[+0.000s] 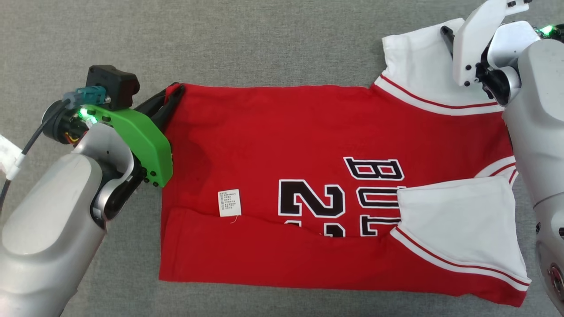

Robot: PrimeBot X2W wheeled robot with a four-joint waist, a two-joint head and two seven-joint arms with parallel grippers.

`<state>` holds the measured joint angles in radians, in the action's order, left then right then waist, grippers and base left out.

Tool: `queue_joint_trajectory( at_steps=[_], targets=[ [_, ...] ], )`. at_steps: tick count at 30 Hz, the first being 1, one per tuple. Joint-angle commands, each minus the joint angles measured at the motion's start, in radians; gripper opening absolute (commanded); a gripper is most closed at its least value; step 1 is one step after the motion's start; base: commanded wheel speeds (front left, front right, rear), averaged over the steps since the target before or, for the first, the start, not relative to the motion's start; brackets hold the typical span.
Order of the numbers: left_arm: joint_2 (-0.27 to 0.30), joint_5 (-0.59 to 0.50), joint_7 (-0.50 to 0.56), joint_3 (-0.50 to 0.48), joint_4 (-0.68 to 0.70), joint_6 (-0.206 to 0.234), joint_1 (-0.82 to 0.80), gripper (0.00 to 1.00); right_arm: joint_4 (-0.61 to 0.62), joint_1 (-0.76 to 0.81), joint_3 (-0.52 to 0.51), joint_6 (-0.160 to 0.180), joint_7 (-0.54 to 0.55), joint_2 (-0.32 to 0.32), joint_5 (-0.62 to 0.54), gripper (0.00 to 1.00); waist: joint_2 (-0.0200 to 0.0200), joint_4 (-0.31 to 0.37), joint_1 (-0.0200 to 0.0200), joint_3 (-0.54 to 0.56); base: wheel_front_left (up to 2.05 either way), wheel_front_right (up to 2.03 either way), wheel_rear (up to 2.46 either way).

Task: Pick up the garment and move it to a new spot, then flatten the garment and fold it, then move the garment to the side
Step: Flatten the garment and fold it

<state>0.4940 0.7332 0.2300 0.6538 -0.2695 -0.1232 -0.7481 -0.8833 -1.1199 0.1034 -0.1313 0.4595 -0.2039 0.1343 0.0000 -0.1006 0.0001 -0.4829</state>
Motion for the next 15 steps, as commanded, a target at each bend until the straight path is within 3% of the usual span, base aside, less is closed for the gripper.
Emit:
queue_joint_trajectory(
  at_steps=[1, 4, 5, 6, 9, 15],
  targets=[
    [-0.004, -0.008, -0.007, 0.005, -0.007, -0.003, -0.020, 0.00, -0.031, -0.015, 0.008, 0.001, 0.019, 0.001, 0.001, 1.00, 0.0000, -0.020, -0.0001, -0.019, 0.00, 0.00, 0.00],
    [-0.007, -0.006, -0.014, 0.012, -0.016, -0.004, -0.028, 0.00, -0.074, -0.028, 0.024, 0.001, 0.024, 0.002, 0.005, 1.00, 0.0000, -0.022, -0.0001, -0.021, 0.00, 0.00, 0.00],
    [-0.008, -0.003, -0.018, 0.015, -0.019, -0.005, -0.031, 0.00, -0.087, -0.034, 0.029, 0.001, 0.022, 0.001, 0.007, 0.81, 0.0000, -0.021, -0.0001, -0.021, 0.00, 0.00, 0.00],
    [-0.007, -0.001, -0.021, 0.017, -0.023, -0.005, -0.032, 0.00, -0.099, -0.037, 0.034, 0.001, 0.023, 0.003, 0.009, 0.44, 0.0000, -0.020, -0.0001, -0.021, 0.00, 0.00, 0.00],
    [0.000, 0.007, -0.028, 0.022, -0.036, -0.005, -0.036, 0.00, -0.129, -0.045, 0.059, 0.001, 0.029, 0.002, 0.002, 0.00, 0.0000, -0.013, -0.0001, -0.016, 0.00, 0.00, 0.00],
    [0.018, 0.022, -0.035, 0.029, -0.053, -0.006, -0.045, 0.00, -0.152, -0.063, 0.132, 0.001, 0.016, 0.010, -0.020, 0.00, 0.0000, 0.011, -0.0001, -0.003, 0.00, 0.00, 0.00]
  ],
)
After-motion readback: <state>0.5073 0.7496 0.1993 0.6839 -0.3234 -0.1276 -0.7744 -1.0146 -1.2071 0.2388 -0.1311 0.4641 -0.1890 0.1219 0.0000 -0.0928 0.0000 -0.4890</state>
